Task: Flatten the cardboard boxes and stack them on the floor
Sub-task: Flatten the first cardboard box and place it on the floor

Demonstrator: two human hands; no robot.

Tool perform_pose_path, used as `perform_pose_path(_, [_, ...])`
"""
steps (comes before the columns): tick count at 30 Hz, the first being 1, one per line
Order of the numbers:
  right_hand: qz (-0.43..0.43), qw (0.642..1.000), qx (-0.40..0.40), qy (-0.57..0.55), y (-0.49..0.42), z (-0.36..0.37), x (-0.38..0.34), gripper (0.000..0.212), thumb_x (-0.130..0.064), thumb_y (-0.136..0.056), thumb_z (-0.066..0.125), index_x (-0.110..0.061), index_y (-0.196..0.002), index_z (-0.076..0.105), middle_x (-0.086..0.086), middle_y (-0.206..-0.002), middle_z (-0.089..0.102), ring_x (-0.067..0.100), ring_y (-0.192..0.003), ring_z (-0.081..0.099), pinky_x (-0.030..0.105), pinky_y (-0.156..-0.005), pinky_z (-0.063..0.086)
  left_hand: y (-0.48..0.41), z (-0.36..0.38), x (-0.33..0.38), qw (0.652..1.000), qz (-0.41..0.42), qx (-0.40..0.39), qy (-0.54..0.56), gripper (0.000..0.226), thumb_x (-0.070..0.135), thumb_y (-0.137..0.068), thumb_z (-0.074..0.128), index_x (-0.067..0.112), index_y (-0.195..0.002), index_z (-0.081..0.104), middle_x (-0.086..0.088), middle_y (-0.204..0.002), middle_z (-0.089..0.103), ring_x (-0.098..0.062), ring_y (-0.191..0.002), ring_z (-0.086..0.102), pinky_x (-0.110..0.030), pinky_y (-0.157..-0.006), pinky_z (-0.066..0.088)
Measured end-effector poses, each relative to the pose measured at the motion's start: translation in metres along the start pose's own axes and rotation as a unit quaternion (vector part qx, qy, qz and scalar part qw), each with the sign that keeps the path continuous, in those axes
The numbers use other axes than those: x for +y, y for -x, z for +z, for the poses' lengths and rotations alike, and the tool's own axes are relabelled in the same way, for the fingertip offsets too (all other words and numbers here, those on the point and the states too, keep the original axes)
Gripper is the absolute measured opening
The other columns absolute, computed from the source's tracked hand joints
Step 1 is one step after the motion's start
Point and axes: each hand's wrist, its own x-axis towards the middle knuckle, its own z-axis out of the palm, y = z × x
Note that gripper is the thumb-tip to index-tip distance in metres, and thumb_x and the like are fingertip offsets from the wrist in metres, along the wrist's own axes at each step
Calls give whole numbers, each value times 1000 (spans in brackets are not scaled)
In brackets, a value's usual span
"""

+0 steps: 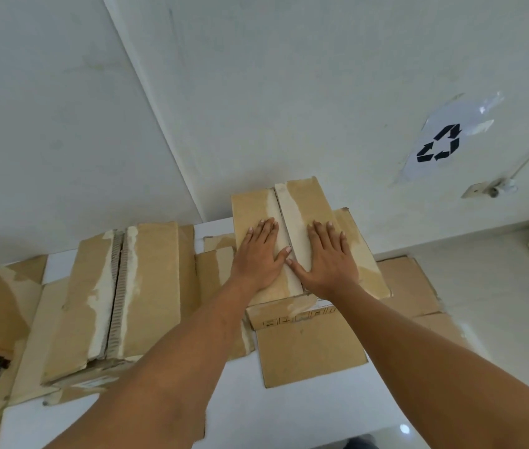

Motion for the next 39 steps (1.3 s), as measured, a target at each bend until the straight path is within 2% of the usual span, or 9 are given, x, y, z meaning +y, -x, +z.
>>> perform_pose_path(10, [-10, 1000, -16, -16, -4, -3, 4, 101, -76, -89, 3, -9, -165, -1, 9, -173, -9, 29, -158, -17, 50, -127, -10, -2, 2, 1, 999, -23, 19, 12, 82, 66, -100, 21, 16, -162, 3, 5, -169, -4, -7, -153, -12, -32, -126, -6])
perform_pose_path(16, [-13, 987, -45, -155, -9, -24, 9, 80, -60, -105, 28, -14, -166, 1, 3, -173, -7, 26, -159, -13, 51, -125, -12, 0, 2, 1, 1000, -22, 20, 2, 93, 78, -94, 16, 16, -162, 4, 5, -169, -3, -6, -154, -10, -33, -126, -3])
perform_pose_path(24, [20, 945, -64, -319, -12, -99, 24, 65, -37, -105, 49, -14, -163, 28, 6, -166, 33, 25, -151, 34, 38, -121, 29, -3, 3, 1, 1000, -31, 2, -3, 101, 83, -89, 22, 18, -161, -4, 6, -169, -9, -7, -153, -13, -33, -126, -4])
perform_pose_path(27, [44, 955, -37, -291, -21, -117, 18, 68, -15, -98, 57, -13, -160, 31, 13, -147, 53, 28, -115, 60, 38, -99, 52, -4, 2, 3, 999, -35, -1, -12, 99, 79, -90, 26, 16, -162, -3, 4, -169, -8, -9, -154, -11, -33, -126, -5])
perform_pose_path(29, [64, 978, -2, -201, -22, -119, 15, 71, -4, -92, 60, -11, -157, 30, 14, -129, 61, 27, -97, 61, 40, -81, 55, -5, 2, 6, 999, -43, -1, -10, 99, 78, -90, 27, 16, -161, -4, 3, -169, -9, -10, -154, -11, -34, -126, -5])
perform_pose_path(31, [100, 993, 62, -2, -15, -114, 15, 72, -9, -92, 64, -10, -154, 28, 11, -121, 59, 28, -97, 61, 37, -75, 49, -5, 0, 9, 999, -53, -7, -2, 103, 81, -88, 24, 16, -161, -6, 3, -169, -10, -10, -154, -12, -35, -126, -6])
perform_pose_path(35, [124, 967, 98, 200, -7, -86, 31, 84, -30, -94, 60, -4, -161, 16, 24, -151, 36, 41, -137, 39, 48, -110, 41, -5, -2, 14, 998, -67, -11, 5, 115, 92, -80, 22, 15, -161, -8, 2, -168, -9, -13, -155, -11, -38, -126, -4])
perform_pose_path(37, [122, 964, 75, 223, -5, -68, 45, 85, -44, -101, 44, -1, -163, 4, 32, -165, 4, 50, -153, 7, 57, -125, 12, -5, -1, 14, 998, -70, -6, -6, 114, 90, -81, 25, 15, -161, -8, 2, -169, -9, -13, -155, -11, -38, -126, -4])
perform_pose_path(39, [124, 970, 39, 206, -4, -54, 56, 91, -61, -100, 28, -3, -162, -5, 30, -167, -13, 50, -154, -12, 60, -122, -13, -6, 1, 13, 997, -73, 1, -11, 110, 86, -84, 28, 16, -161, -8, 2, -169, -9, -12, -154, -11, -38, -126, -3])
